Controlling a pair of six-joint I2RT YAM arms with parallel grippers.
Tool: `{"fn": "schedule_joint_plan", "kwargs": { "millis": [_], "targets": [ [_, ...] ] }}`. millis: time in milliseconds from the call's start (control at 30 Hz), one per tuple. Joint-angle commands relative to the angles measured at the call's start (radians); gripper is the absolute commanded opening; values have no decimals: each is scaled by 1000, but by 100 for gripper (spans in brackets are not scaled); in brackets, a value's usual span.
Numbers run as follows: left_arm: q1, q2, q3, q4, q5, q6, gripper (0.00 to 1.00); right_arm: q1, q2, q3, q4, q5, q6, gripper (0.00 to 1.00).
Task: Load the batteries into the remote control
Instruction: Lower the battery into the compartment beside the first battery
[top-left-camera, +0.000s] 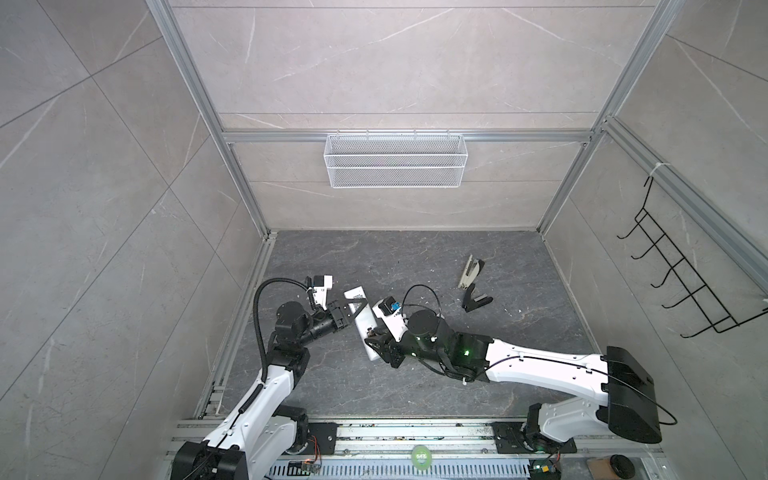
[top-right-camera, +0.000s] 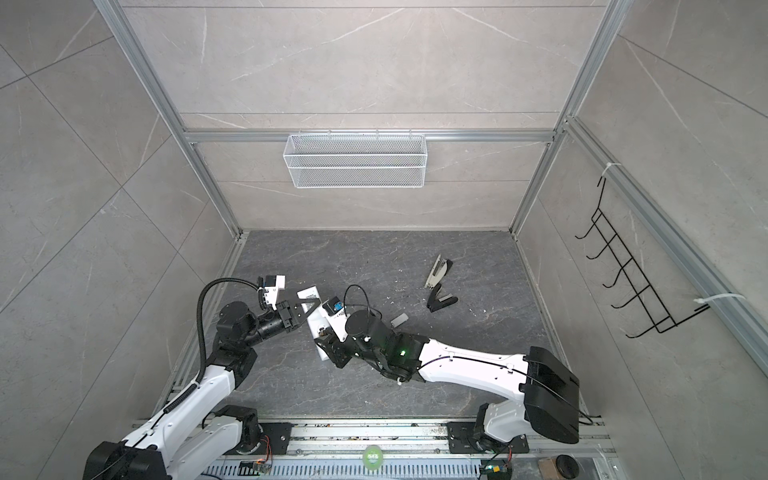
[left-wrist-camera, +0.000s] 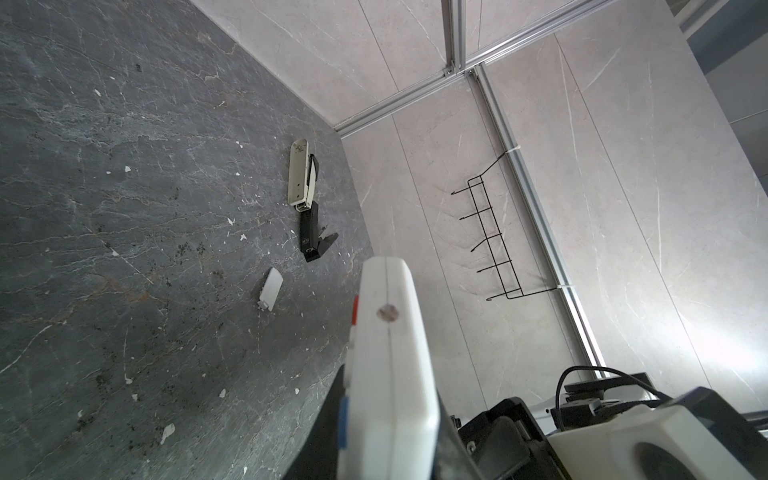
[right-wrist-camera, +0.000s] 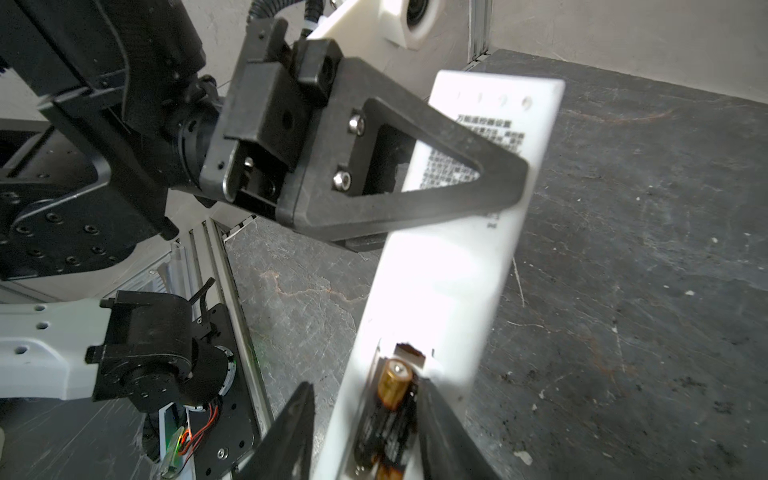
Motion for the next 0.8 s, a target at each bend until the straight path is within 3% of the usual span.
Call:
{"fn": "schedule_joint_plan", "kwargs": {
  "millis": [0,133,433,767],
  "targets": [
    [4,-27,20,44,41,-6,0,-1,-27,51,-120,43,-59,48],
    [4,-30,25,28,54,4,0,2,-46,115,-214,32,-138,50],
    [4,-39,83,-92,153,83,0,10,1,363,-600,-125,-520,50],
    [4,-55,95,-132,201,98,0,15,108,477,-730,-104,-665,39]
  ]
}}
